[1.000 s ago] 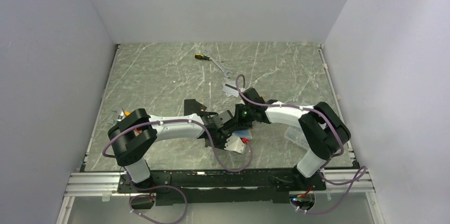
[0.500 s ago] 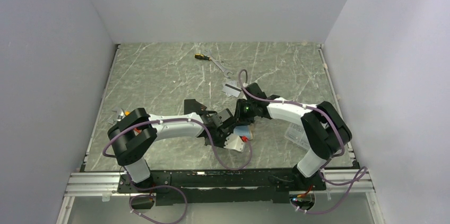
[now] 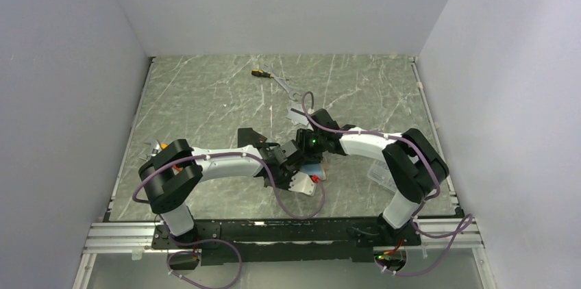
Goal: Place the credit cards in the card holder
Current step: Insert the credit card into the card holder.
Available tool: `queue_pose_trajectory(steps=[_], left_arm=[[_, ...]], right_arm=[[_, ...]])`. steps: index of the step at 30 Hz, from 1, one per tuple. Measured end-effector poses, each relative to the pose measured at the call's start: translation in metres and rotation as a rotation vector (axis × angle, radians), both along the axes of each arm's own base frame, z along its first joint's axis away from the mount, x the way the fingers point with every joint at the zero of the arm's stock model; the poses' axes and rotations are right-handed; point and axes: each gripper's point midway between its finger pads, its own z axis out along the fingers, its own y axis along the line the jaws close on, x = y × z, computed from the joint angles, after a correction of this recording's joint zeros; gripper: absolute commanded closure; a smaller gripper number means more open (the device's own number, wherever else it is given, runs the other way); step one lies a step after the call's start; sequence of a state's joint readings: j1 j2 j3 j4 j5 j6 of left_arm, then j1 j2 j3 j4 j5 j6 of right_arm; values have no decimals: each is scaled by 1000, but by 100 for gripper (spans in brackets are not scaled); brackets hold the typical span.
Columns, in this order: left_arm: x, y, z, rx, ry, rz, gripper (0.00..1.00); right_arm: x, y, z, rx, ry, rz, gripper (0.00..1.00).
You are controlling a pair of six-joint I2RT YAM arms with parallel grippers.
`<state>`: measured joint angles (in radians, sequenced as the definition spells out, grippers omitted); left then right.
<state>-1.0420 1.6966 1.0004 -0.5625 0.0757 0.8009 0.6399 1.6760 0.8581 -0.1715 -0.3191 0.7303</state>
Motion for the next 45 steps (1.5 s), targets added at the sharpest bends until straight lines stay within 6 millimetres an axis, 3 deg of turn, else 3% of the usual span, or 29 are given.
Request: queue_pose_trajectory(steps=[13,20,29,36,40,45], left_arm=[[1,2,0,-4,-14,-12,87],[1,3,1,-8,-10,-9,88],[15,27,1,10,37,75,88],[14,35,3,22,71,111,89],[12,30,9,1,94,121,89],[16,23,14,-24,85,121,89]], right_arm=[[-4,14,2,-44,-46,21,54],[-8,11,-2,-105,-56,20,64],[-7,2,1,-125,-59,4,60],[21,-16,19,-118,-103,-45,70],[41,0,26,-104,-138,-19,71],[54,25,15,-105,-139,37,72]])
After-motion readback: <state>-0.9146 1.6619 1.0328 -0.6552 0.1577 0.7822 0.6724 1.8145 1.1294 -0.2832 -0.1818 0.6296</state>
